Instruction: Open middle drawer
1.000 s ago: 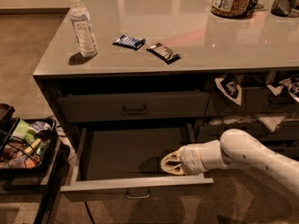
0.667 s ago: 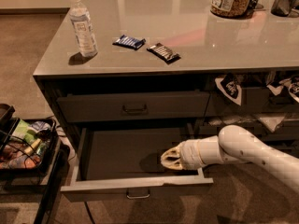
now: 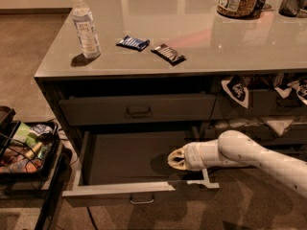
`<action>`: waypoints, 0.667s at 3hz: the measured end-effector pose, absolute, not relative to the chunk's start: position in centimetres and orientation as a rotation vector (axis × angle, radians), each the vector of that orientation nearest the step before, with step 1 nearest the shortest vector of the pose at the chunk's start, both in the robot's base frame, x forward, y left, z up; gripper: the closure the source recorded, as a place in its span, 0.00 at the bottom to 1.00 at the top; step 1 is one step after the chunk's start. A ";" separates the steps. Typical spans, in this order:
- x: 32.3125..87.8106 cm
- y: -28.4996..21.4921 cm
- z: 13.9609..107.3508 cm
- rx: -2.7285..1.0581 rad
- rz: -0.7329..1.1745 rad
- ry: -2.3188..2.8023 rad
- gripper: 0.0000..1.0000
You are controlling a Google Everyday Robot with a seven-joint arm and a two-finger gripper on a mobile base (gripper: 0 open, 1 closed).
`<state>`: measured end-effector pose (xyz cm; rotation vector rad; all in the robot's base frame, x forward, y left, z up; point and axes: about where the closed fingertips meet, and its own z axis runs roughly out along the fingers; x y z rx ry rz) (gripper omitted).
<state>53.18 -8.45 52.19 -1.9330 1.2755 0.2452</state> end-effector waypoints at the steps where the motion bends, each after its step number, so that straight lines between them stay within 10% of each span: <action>1: 54.0 -8.7 49.3 -1.936 0.225 1.357 1.00; 2: 54.2 -8.2 46.6 -1.968 0.261 1.411 1.00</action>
Offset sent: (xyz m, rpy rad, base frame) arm 0.0117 0.0034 -0.0847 -0.1183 0.1519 -0.0601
